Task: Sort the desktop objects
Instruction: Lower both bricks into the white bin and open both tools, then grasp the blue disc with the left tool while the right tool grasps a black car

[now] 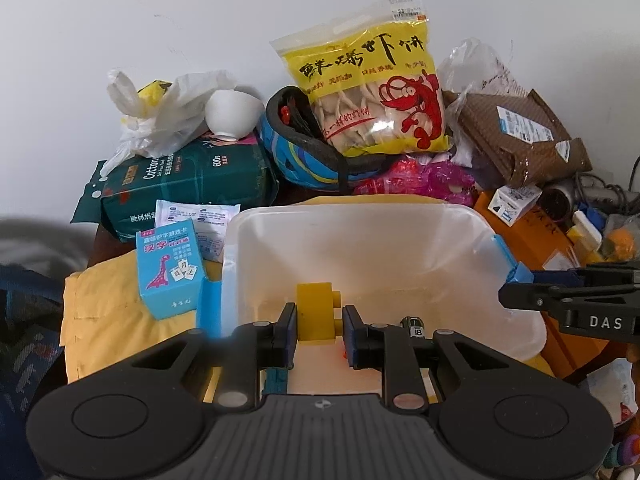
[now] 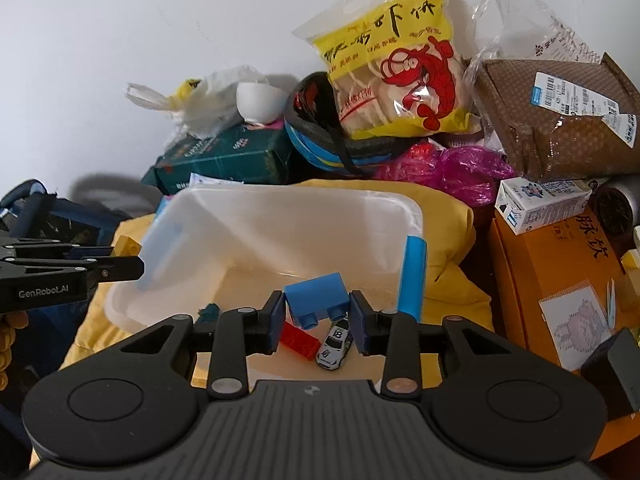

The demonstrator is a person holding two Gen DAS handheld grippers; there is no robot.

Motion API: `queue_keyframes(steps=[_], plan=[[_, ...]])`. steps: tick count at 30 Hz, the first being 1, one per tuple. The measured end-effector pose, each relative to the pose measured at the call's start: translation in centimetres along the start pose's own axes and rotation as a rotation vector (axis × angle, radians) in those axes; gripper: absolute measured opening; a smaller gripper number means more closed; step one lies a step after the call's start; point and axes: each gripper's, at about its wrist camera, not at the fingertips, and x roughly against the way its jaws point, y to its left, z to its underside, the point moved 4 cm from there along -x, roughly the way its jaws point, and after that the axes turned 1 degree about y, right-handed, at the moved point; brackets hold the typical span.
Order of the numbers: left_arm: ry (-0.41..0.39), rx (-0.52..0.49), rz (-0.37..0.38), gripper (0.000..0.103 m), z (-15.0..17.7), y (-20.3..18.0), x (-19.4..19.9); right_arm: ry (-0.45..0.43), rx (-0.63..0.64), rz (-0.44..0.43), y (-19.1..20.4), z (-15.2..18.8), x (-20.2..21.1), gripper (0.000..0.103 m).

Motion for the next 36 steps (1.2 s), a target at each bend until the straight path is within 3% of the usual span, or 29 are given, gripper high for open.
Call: queue_keyframes(steps=[2, 4, 5, 12, 16, 22, 24, 31, 33, 35, 36], plan=[[0.008, 0.003, 0.000, 0.035, -0.1, -0.1, -0.4, 0.009, 0.003, 0.004, -0.1, -0.2, -0.4, 0.040], [0.010, -0.004, -0.009, 0.059, 0.0, -0.3, -0.6, 0.010, 0.002, 0.008, -0.1, -0.3, -0.7, 0.048], [0.002, -0.013, -0.025, 0.060, 0.1, -0.4, -0.6, 0.008, 0.002, 0.010, -0.2, -0.3, -0.8, 0.048], [-0.078, -0.050, -0.013, 0.060, 3.8, -0.3, 2.7, -0.043, 0.061, -0.023, 1.7, 2.4, 1.9, 0.048], [-0.114, -0.022, -0.019, 0.061, 8.9, 0.2, 5.3, -0.046, 0.077, -0.079, 4.3, 8.6, 5.0, 0.052], [-0.084, -0.017, -0.040, 0.061, 18.6, 0.2, 7.7, 0.112, 0.102, -0.111, 9.2, 20.9, 6.5, 0.053], [-0.064, -0.014, -0.038, 0.061, 21.4, -0.1, 8.0, 0.155, 0.099, -0.123, 10.4, 23.5, 6.4, 0.053], [0.023, -0.038, -0.019, 0.061, 27.4, -1.3, 7.7, 0.226, 0.082, -0.077, 12.7, 27.7, 4.4, 0.053], [0.029, -0.060, -0.018, 0.061, 28.1, -1.6, 7.7, 0.223, 0.089, -0.079, 13.1, 28.2, 4.0, 0.050], [0.031, -0.073, -0.013, 0.061, 28.5, -1.9, 7.7, 0.207, 0.114, -0.056, 13.2, 28.5, 3.8, 0.032], [0.032, -0.076, -0.010, 0.061, 28.8, -2.1, 7.6, 0.197, 0.116, -0.045, 13.0, 28.5, 3.8, 0.030]])
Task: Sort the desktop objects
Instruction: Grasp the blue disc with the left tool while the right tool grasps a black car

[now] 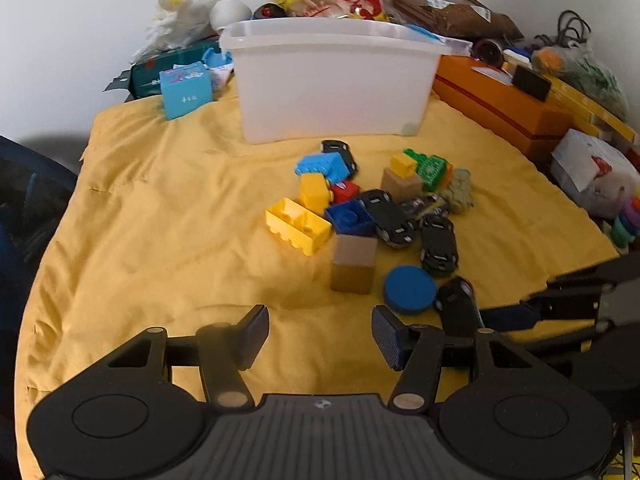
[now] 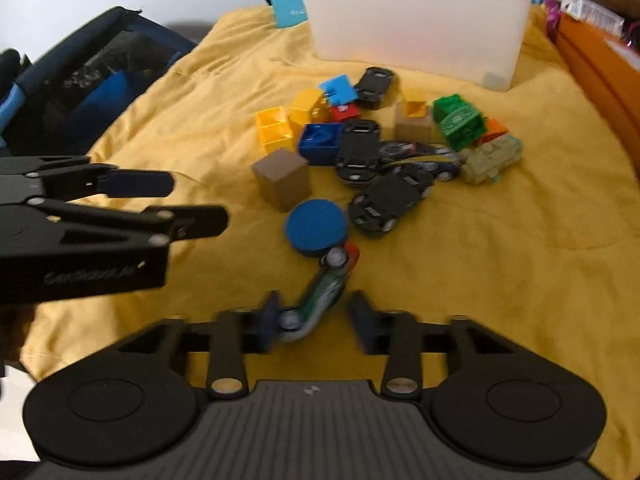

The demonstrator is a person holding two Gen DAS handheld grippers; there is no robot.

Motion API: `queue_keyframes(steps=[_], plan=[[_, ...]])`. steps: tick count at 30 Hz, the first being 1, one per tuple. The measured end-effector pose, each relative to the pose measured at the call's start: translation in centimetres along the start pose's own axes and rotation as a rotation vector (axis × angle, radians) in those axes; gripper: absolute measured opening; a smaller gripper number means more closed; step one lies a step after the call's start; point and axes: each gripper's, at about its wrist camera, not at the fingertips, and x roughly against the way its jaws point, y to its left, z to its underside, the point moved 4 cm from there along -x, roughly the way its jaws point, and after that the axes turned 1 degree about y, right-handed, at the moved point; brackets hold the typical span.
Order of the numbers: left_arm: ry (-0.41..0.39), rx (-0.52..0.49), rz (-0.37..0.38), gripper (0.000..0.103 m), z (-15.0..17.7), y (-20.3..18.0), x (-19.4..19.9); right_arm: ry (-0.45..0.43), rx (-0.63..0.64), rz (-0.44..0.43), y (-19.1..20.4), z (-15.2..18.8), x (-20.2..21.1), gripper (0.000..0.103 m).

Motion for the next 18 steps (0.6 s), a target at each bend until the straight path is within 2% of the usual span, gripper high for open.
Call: queue_keyframes(steps=[2, 7, 10, 14, 18], plan=[[0.001, -0.012, 0.009, 0.061, 0.2, -0.5, -0.2, -0.006, -0.012, -0.003, -0.7, 0.1, 0.3, 0.025], [0.006, -0.031, 0.035, 0.061, 0.3, -2.4, -1.1, -0.012, -0.036, 0.058, -4.1, 1.1, 1.6, 0.024], [0.008, -0.047, 0.049, 0.061, -0.1, -3.8, -1.9, -0.014, -0.051, 0.075, -5.9, 1.3, 2.2, 0.026], [0.034, -0.057, 0.063, 0.061, -0.7, -5.1, -3.4, -0.028, -0.069, 0.067, -7.0, 1.0, 2.2, 0.036], [0.059, -0.033, 0.056, 0.061, -0.9, -5.6, -4.6, -0.033, -0.068, 0.049, -7.1, 0.5, 1.8, 0.035]])
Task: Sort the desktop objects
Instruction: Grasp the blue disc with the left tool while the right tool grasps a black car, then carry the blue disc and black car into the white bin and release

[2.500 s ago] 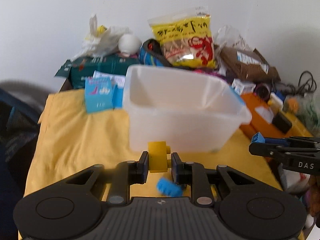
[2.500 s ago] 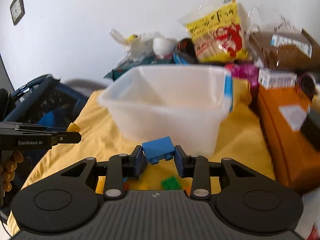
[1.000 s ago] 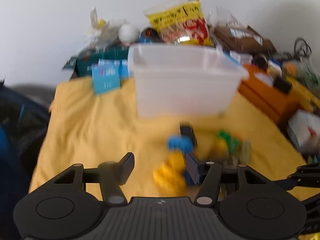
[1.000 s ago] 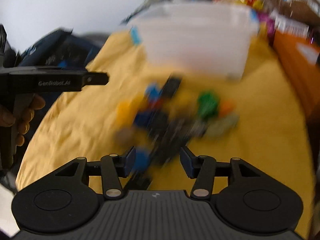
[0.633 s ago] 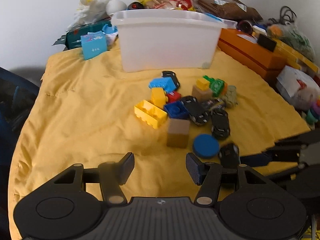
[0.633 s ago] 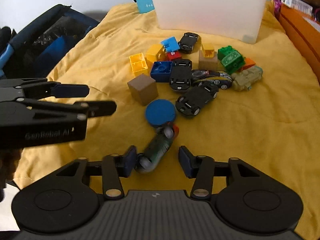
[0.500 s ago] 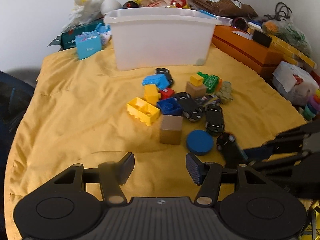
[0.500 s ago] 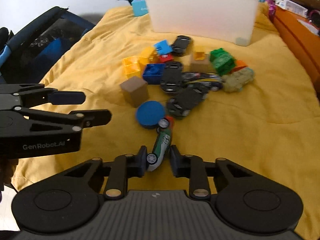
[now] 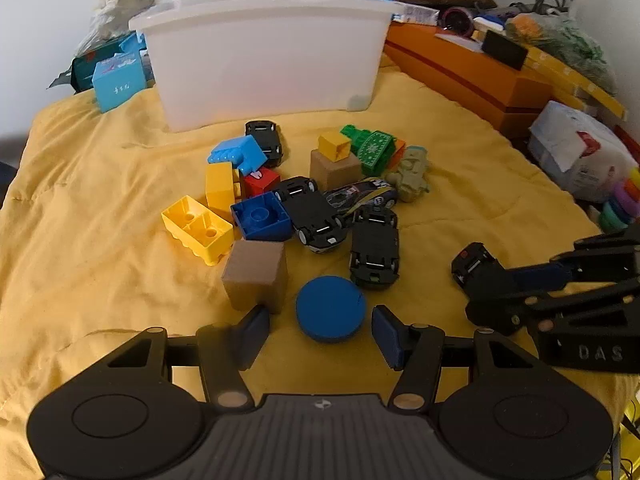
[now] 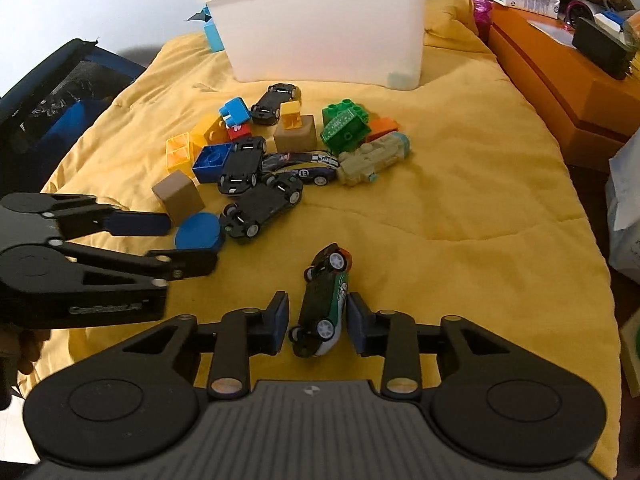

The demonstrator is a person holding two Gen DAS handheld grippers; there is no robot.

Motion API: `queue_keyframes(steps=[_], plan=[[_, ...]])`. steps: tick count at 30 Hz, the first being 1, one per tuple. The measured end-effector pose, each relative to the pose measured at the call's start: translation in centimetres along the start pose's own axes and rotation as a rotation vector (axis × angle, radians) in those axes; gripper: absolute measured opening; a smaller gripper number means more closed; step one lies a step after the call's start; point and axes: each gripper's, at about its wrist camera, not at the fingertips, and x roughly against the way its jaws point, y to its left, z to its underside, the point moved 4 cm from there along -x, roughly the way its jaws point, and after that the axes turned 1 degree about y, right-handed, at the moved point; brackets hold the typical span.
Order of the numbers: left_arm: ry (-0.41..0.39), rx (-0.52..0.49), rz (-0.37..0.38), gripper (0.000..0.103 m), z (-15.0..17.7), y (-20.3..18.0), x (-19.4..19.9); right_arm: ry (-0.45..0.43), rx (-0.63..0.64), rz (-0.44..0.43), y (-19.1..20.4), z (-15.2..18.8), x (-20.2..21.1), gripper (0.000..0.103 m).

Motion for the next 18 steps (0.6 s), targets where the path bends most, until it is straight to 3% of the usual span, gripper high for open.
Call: queue_keyframes(steps=[2, 4, 12, 18], plan=[[-0.001, -0.022, -0.002, 0.060, 0.0, -0.3, -0.2, 0.007, 0.007, -0.011, 0.0, 0.0, -0.2, 0.029], [-0.010, -0.049, 0.007, 0.042, 0.1, -0.4, 0.0, 0.000, 0.015, -0.027, 0.0, 0.0, -0.1, 0.029], [-0.040, -0.021, 0.021, 0.042, -0.6, 0.9, 2.0, -0.064, -0.005, -0.040, -1.4, -1.6, 1.7, 0.029], [-0.137, 0.043, 0.020, 0.042, -3.8, 2.9, 5.6, -0.146, -0.027, -0.056, -1.9, -5.2, 3.1, 0.029]])
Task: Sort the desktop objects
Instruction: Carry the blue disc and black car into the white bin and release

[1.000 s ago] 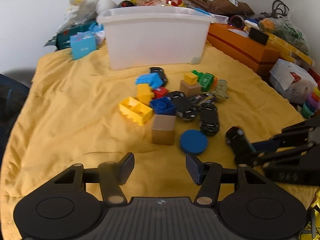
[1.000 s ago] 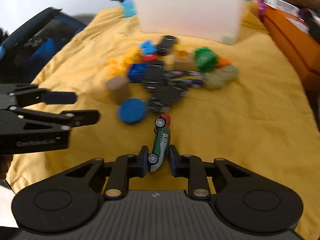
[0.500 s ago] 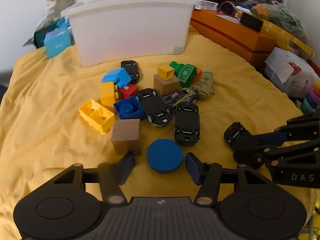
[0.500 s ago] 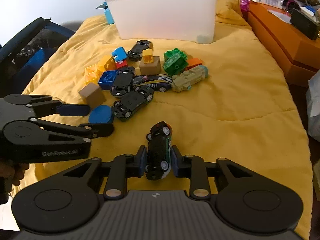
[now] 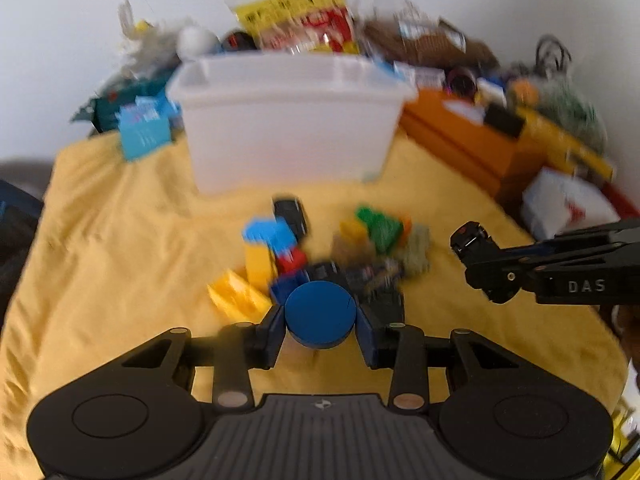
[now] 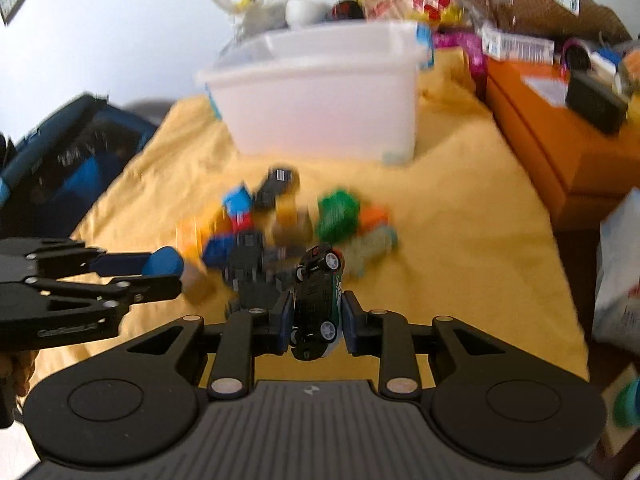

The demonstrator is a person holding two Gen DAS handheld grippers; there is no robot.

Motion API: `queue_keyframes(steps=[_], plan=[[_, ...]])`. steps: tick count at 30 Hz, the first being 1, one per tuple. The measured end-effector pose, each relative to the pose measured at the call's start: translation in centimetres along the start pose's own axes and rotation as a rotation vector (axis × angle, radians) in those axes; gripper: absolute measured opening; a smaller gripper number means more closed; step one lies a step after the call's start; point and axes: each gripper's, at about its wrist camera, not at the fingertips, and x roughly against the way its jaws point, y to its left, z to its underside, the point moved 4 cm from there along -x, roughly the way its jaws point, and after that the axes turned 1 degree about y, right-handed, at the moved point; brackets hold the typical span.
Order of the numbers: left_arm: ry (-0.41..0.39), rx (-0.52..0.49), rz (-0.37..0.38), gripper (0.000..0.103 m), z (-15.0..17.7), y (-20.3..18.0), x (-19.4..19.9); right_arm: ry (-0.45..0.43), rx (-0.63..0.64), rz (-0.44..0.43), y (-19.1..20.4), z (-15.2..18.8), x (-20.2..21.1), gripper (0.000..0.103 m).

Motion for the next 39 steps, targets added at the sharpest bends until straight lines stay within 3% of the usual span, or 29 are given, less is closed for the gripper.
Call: queue_keyframes(steps=[12, 24, 36, 37, 38, 39], plan=[[-0.105, 0.044, -0.019, 0.042, -10.3, 3.2, 0.9, -0.141, 0.031, -0.027, -0.1, -9.9, 0.2, 0.029], [-0.098, 0.052, -0.057, 0.042, -20.4, 5.6, -2.8, -0.141, 0.016, -0.010, -2.4, -19.6, -2.3, 0.029], [-0.015, 0.061, -0.079, 0.042, -24.1, 6.7, -6.8, -0.072, 0.022, 0.032, -3.6, -22.8, -5.8, 0.030], [-0.008, 0.061, -0.081, 0.045, -24.2, 6.7, -7.1, -0.069, 0.022, 0.041, -3.7, -23.0, -6.0, 0.032], [-0.003, 0.060, -0.081, 0.049, -24.2, 6.8, -7.3, -0.068, 0.021, 0.045, -3.7, -23.1, -6.2, 0.043], [-0.007, 0.056, -0.092, 0.054, -24.2, 6.8, -7.3, -0.072, 0.018, 0.046, -3.9, -23.2, -6.2, 0.046]])
